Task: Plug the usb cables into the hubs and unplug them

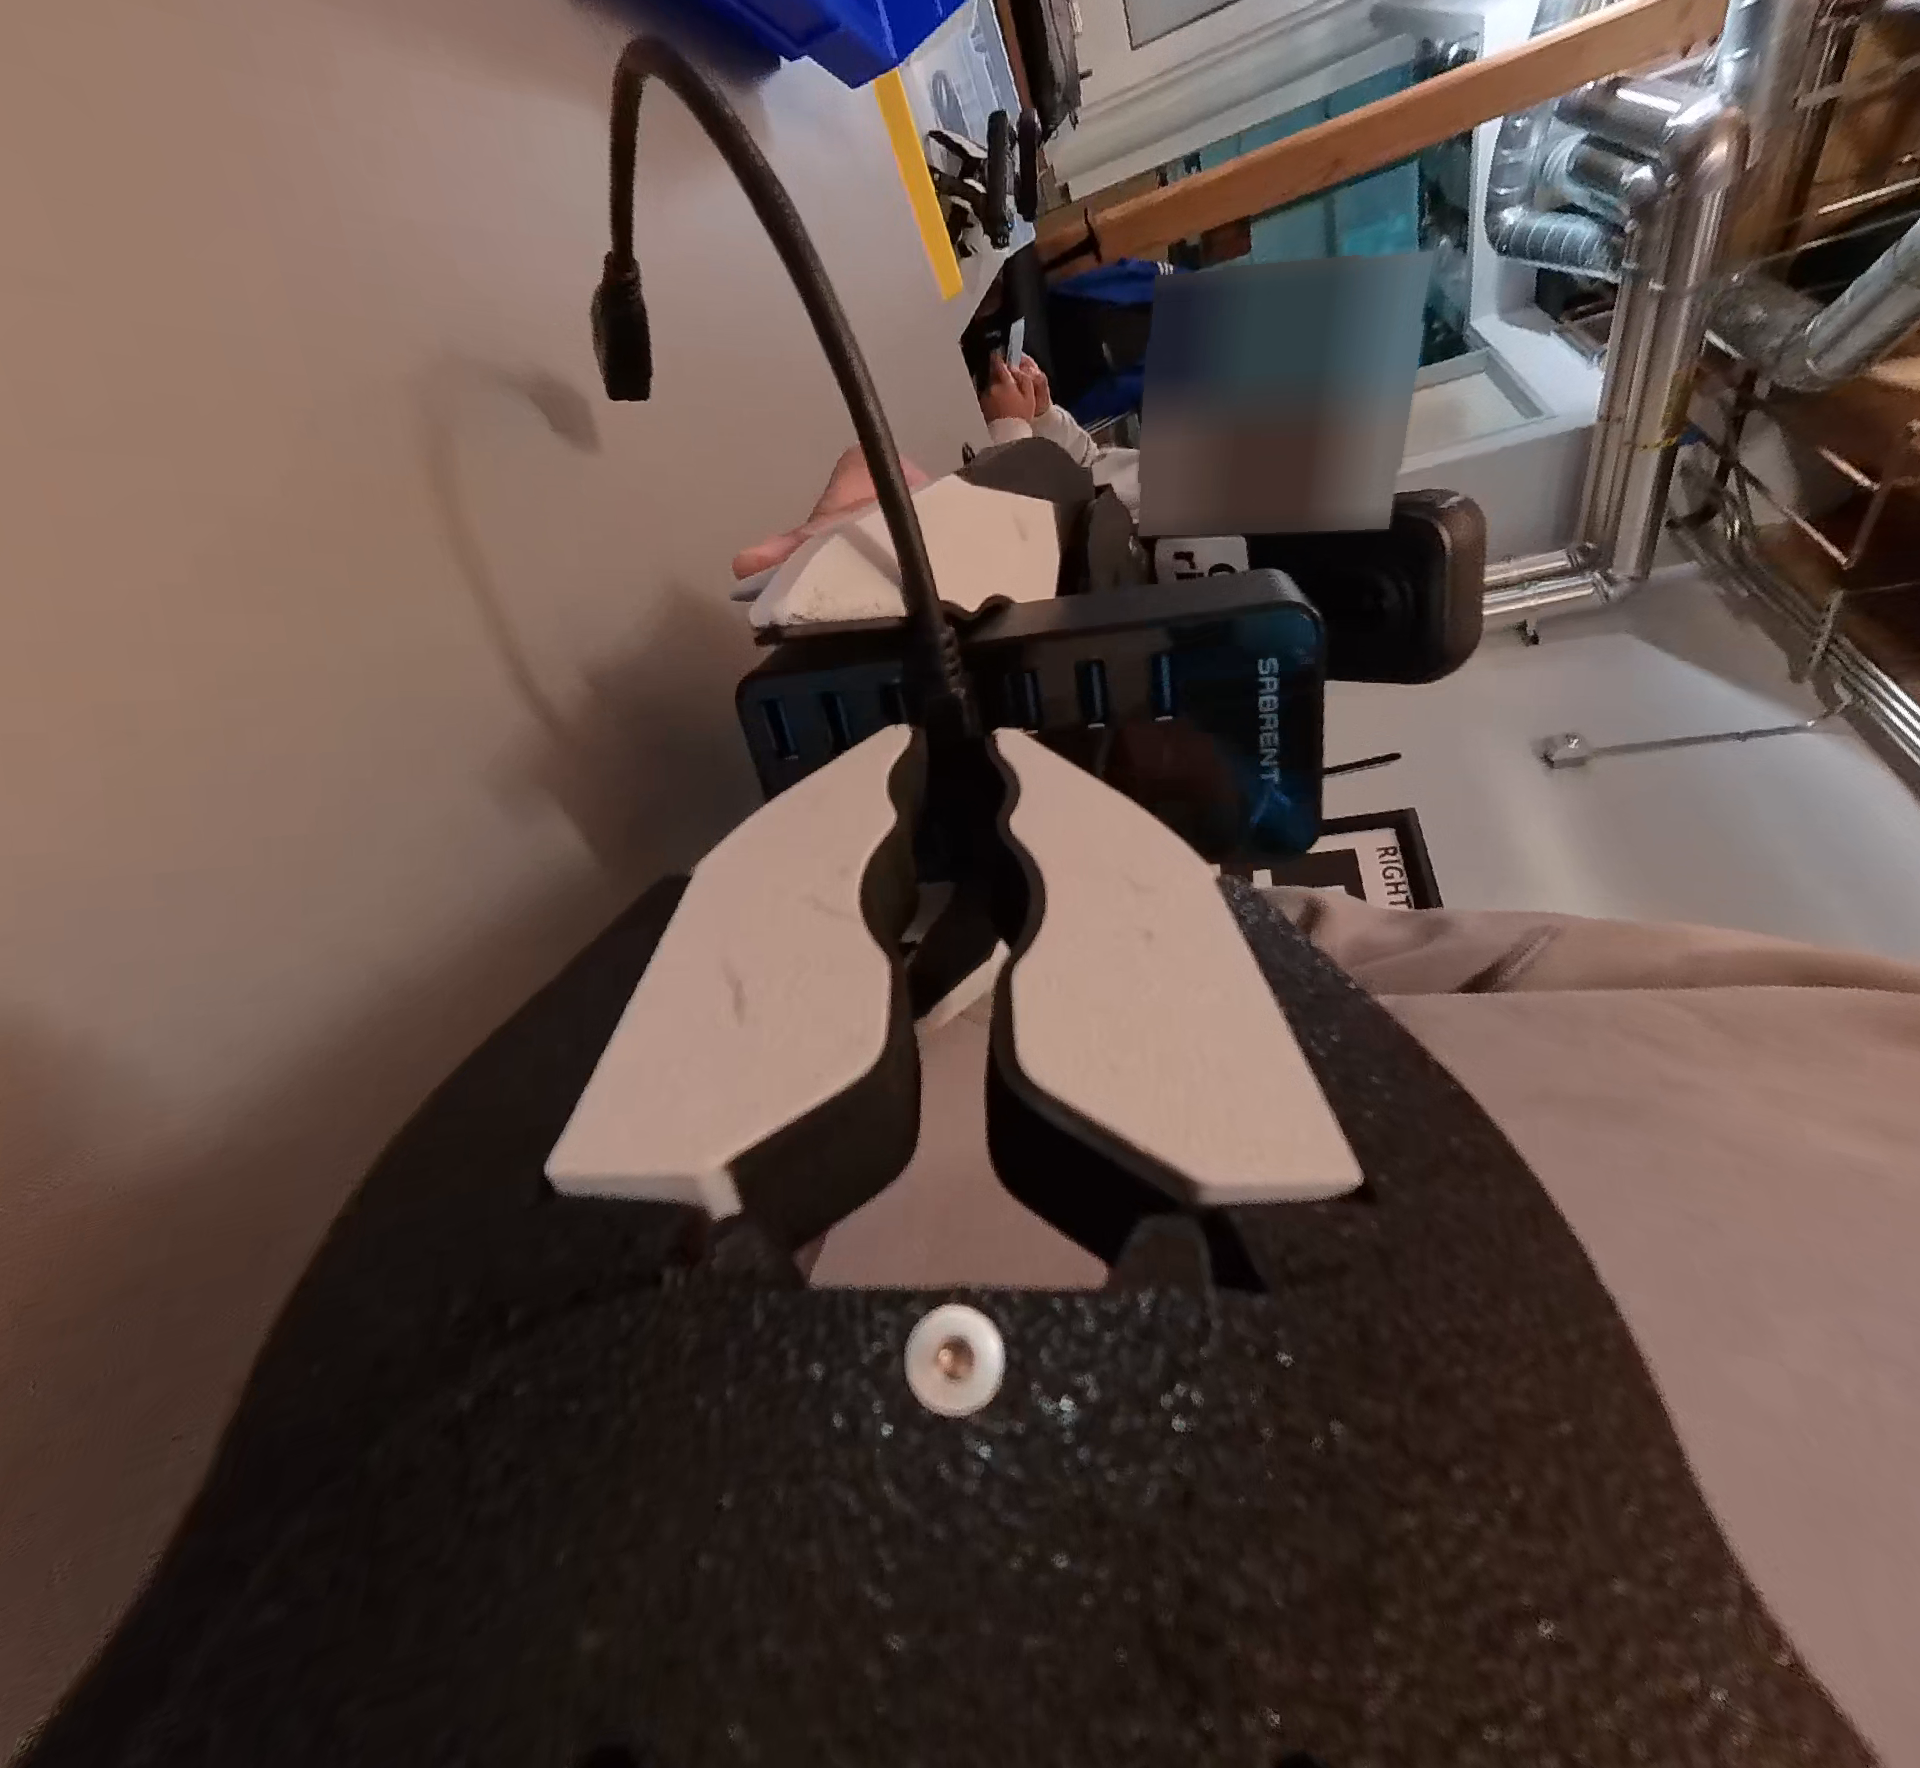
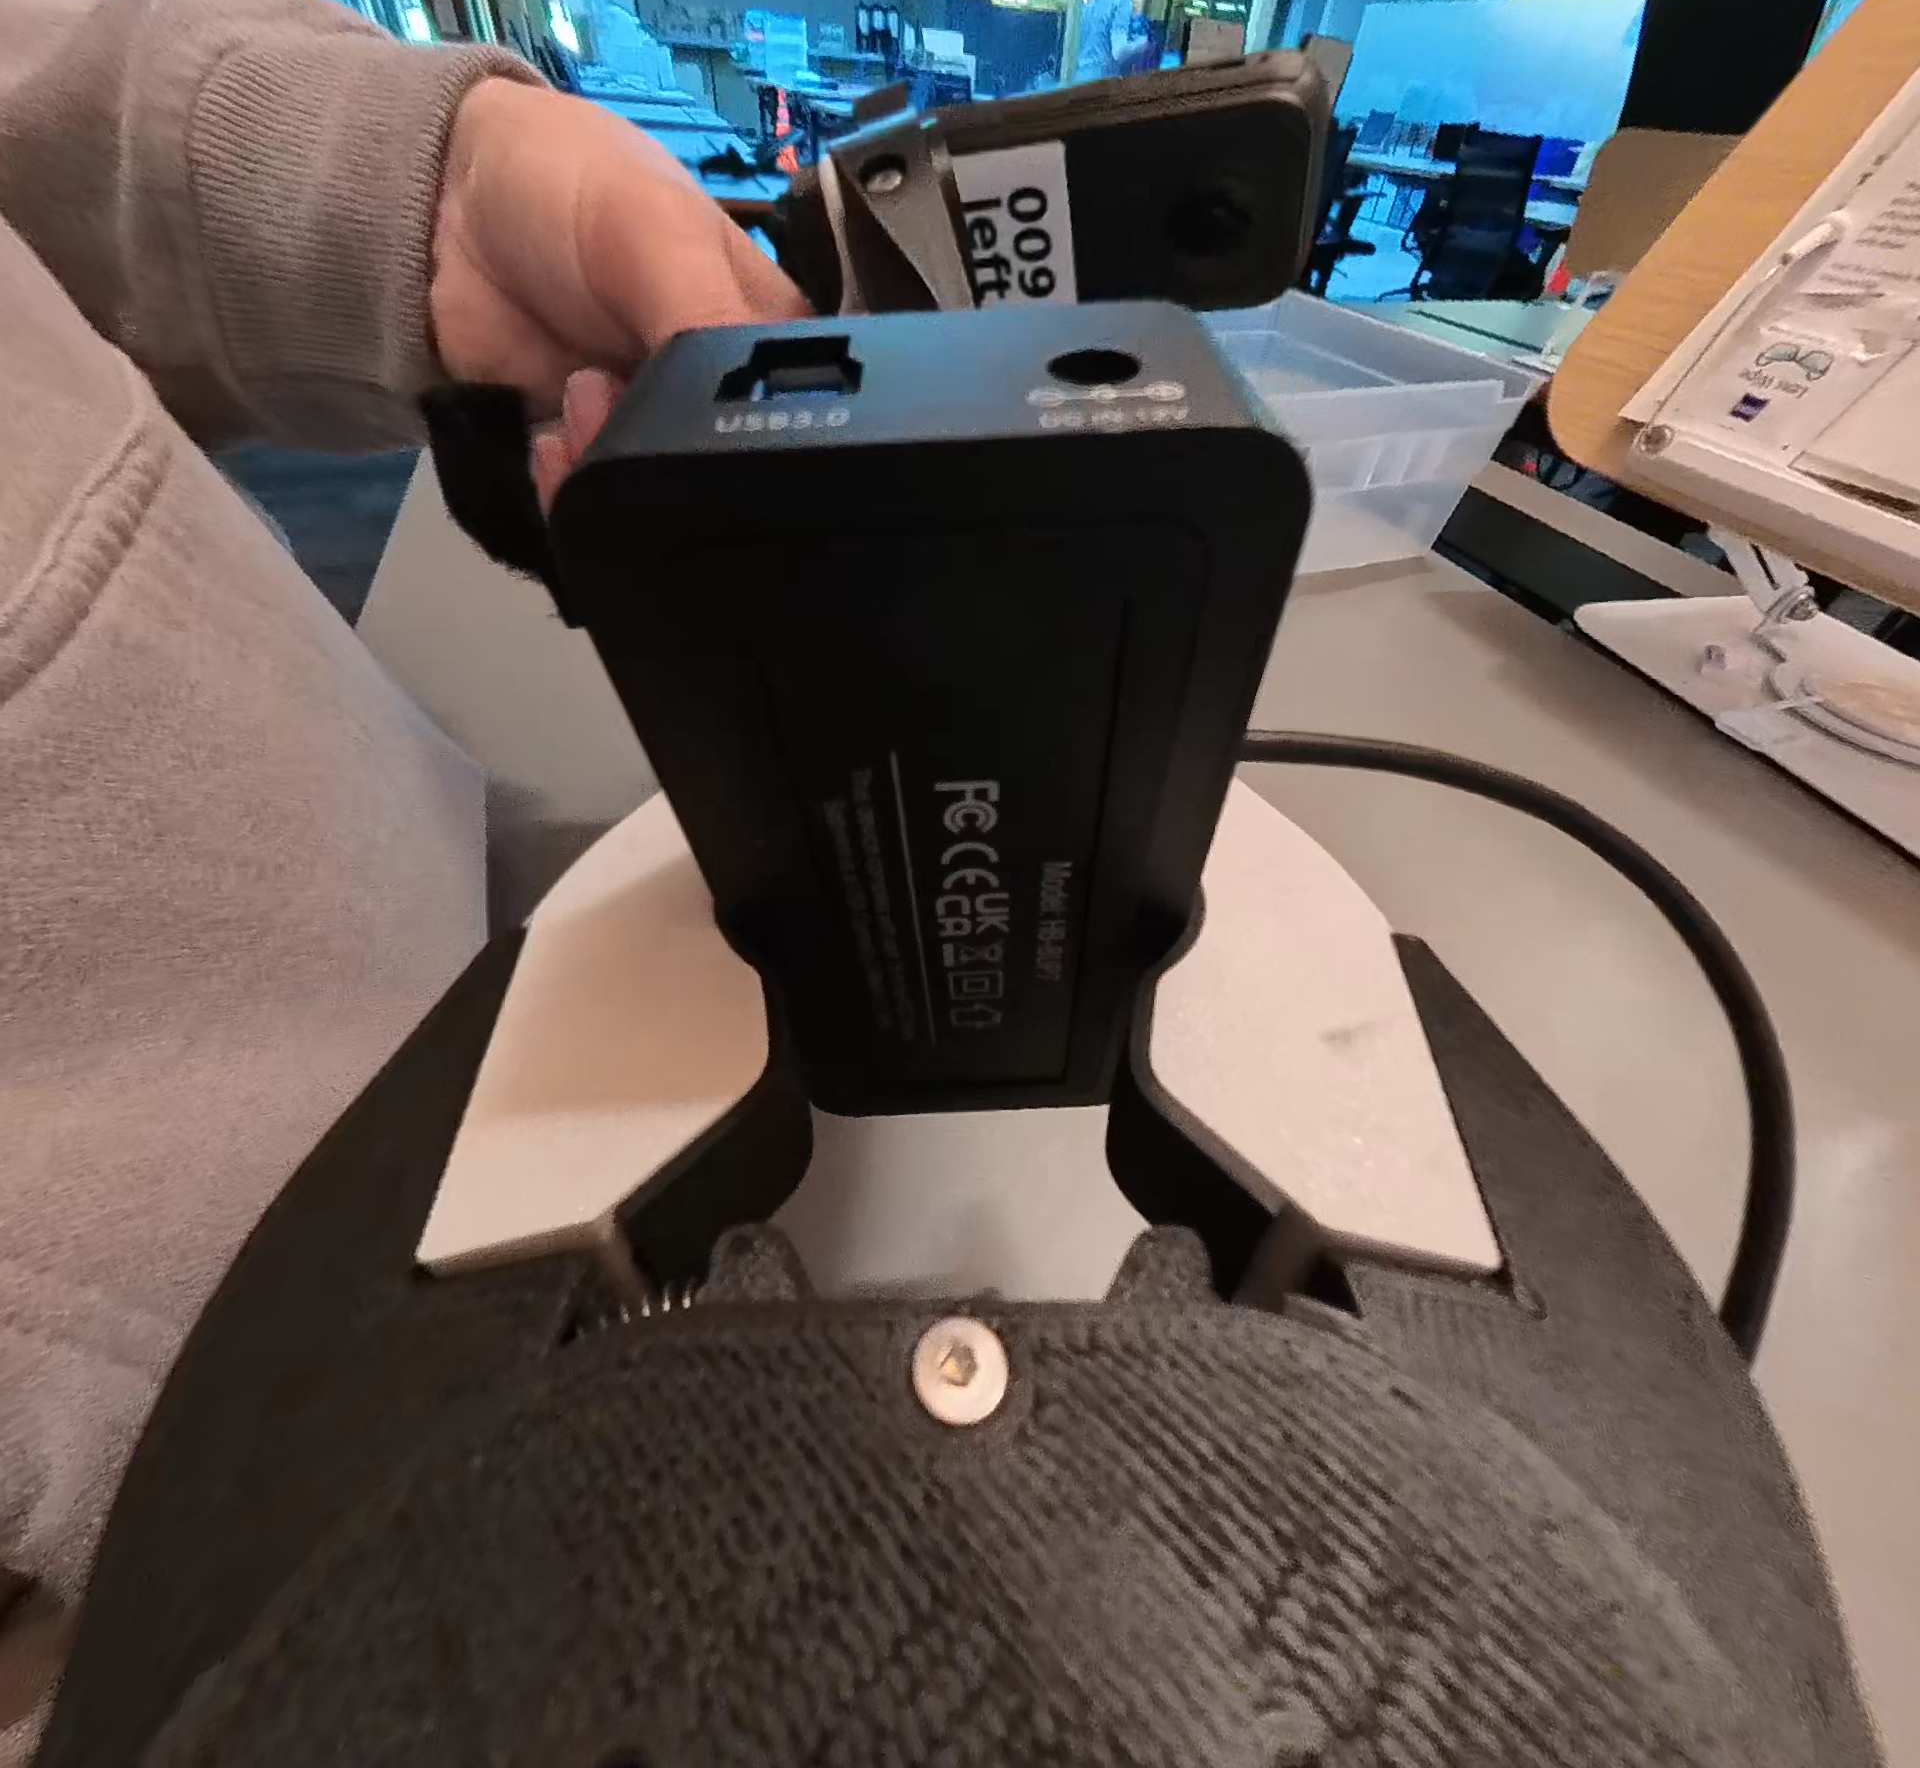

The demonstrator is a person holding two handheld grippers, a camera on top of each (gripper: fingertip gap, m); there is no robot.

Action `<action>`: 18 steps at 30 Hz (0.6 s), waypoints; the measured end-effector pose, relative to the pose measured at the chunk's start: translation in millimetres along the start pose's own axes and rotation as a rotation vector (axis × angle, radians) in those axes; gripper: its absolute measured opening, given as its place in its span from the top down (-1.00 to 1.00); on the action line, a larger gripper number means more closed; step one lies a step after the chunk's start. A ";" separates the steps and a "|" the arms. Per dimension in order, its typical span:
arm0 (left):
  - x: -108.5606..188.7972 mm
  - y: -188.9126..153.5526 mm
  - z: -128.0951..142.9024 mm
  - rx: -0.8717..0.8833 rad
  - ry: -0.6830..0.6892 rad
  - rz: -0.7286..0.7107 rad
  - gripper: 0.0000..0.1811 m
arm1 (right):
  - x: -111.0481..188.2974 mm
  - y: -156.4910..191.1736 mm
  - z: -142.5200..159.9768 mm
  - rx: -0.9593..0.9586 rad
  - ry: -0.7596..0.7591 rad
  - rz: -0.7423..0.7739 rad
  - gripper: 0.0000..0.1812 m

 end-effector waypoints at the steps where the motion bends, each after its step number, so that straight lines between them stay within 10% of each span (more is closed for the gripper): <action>1: 0.3 1.4 1.0 0.005 -0.004 -0.003 0.91 | -0.4 0.0 1.0 -0.014 0.005 -0.005 0.19; 18: 10.5 -10.0 -10.5 0.027 -0.065 0.047 0.84 | -5.5 5.5 -8.2 0.029 -0.087 -0.065 0.19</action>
Point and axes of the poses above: each gripper's, where its closed fingertips meet, x back along the fingers, z out of its underside, y = z × x across the jaws, the point moved 9 cm from there along x, back along the fingers, and after that the axes turned 14 degrees about -y, right-handed, at the moved point
